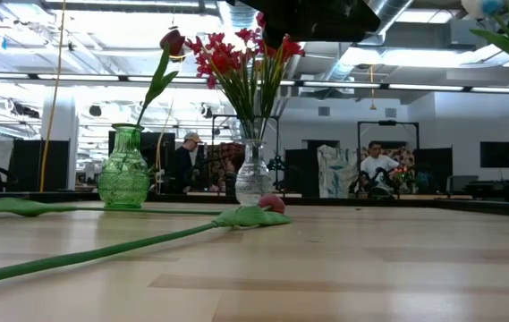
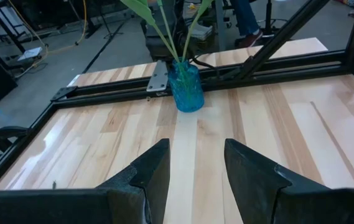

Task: Sort flowers into vase by color
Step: Put the right dark red tulip into the green vase

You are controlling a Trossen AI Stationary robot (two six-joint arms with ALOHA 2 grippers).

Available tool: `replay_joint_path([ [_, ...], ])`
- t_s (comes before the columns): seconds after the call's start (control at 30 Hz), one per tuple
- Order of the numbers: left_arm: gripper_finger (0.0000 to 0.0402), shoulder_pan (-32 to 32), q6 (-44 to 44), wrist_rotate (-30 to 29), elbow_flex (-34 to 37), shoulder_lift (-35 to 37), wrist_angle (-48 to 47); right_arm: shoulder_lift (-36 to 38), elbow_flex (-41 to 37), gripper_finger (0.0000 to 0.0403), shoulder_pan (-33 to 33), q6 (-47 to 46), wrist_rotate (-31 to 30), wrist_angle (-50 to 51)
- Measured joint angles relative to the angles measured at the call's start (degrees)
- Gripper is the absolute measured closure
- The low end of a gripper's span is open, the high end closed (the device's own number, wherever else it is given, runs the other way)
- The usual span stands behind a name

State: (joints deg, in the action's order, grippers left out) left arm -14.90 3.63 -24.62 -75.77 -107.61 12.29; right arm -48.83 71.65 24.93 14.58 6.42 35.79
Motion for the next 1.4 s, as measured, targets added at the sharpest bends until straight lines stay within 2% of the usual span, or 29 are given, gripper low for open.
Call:
replay_joint_path([
  [0.1, 0.0261, -0.01, 0.0, 0.0, 0.0, 0.0, 0.02, 2.39, -5.58, 0.0005, 3.36, 0.13, 2.55, -3.4],
  [0.3, 0.0261, -0.02, 1.63, 0.0, 0.0, 0.0, 0.02, 7.67, -17.15, 0.0005, 10.12, -0.99, 2.84, -10.85],
  [0.5, 0.0261, 0.15, 4.2, -0.04, 0.0, 0.02, 0.26, 11.03, -22.5, 0.0005, 16.17, -1.25, 4.29, -16.28],
  [0.6, 0.0261, 0.15, 4.01, -0.04, 0.0, 0.02, 0.06, 11.4, -23.55, 0.0005, 18.14, -1.62, 7.16, -17.68],
  [0.87, 0.0261, 0.15, 4.12, -0.02, 0.0, 0.02, 0.02, 11.28, -23.58, 0.0005, 21.37, -2.44, 7.36, -16.94],
  [1.07, 0.0261, 0.15, 3.71, -0.02, 0.0, 0.02, 0.02, 11.12, -23.55, 0.0005, 26.45, -2.59, 7.59, -16.45],
  [1.23, 0.0261, 0.17, 3.66, -0.02, 0.0, 0.02, 0.02, 10.62, -23.55, 0.0005, 31.05, -2.7, 13.36, -15.43],
  [1.4, 0.0261, 0.17, 3.66, -0.01, 0.0, 0.02, 0.02, 10.63, -23.55, 0.0005, 35.23, -2.54, 14.29, -14.98],
])
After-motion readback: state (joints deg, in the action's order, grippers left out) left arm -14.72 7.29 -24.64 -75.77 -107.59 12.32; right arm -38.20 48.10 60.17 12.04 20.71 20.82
